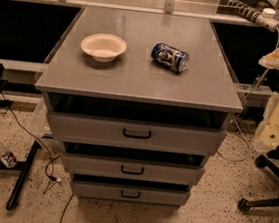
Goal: Open top drawer
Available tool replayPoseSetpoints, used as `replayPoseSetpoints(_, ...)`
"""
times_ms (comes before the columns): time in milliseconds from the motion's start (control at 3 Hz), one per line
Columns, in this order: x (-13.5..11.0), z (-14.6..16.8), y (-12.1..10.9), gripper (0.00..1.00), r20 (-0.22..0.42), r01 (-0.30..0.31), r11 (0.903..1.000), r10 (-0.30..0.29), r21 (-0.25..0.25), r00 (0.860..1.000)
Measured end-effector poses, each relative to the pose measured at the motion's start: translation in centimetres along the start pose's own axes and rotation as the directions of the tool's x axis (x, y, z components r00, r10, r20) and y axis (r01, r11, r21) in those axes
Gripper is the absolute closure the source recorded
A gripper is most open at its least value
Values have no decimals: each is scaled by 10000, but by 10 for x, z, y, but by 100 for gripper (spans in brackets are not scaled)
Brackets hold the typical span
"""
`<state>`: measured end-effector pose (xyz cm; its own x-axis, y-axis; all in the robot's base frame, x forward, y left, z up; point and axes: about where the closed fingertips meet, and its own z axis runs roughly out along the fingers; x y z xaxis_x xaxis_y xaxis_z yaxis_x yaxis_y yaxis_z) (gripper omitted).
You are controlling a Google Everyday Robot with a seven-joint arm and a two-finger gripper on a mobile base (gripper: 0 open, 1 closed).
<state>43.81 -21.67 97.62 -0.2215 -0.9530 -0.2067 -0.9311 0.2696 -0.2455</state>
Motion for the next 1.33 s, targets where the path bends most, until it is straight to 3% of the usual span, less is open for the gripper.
replayPoseSetpoints(667, -2, 4, 8, 0, 129, 134, 9999, -134, 6, 9998)
replayPoseSetpoints(1000, -5, 28, 25, 0, 539, 699, 9972, -684, -250, 9962)
replayPoseSetpoints(1333, -10, 67, 33, 0, 1128, 1473, 9887, -1433, -281, 9832)
